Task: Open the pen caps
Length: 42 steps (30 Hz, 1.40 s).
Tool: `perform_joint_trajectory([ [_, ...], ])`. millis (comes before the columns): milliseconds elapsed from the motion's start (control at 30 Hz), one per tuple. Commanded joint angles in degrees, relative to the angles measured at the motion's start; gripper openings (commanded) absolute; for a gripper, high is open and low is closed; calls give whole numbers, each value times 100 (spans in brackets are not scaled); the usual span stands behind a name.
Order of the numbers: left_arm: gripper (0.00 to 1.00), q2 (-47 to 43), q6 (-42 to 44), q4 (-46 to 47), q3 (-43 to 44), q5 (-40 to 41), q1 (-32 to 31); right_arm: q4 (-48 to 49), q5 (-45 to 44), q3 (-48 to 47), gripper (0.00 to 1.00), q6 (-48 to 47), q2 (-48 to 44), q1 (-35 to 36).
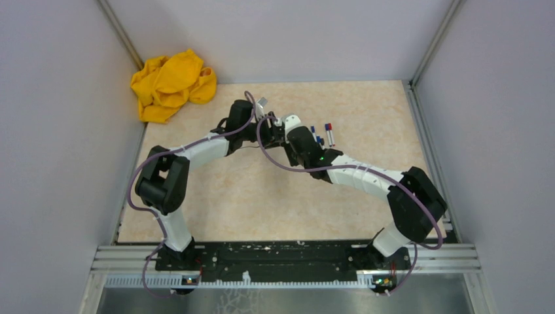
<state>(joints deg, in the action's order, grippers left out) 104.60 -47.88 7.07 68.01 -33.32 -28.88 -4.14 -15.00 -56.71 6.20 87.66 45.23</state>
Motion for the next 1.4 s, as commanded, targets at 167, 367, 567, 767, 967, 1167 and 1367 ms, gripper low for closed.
perform_joint_trajectory([
  [167,44,-150,-64,-163,198,353,-20,154,-495,-500,0,-70,314,132],
  [367,38,-176,-8,-278,216,511,-22,74,-648,-635,0,-84,552,213],
  [567,8,-205,120,-385,243,675,-33,57,-767,-635,0,-71,615,223],
  [767,0,-237,247,-358,205,1188,-38,36,-740,-662,0,-7,703,232],
  [967,0,-104,411,-396,437,1732,165,21,-633,-443,0,112,726,233],
  [1167,0,-69,160,-185,362,1753,671,157,-537,30,0,356,487,232],
  [1367,0,-17,-41,-39,325,1507,1022,242,-471,260,0,452,351,232],
])
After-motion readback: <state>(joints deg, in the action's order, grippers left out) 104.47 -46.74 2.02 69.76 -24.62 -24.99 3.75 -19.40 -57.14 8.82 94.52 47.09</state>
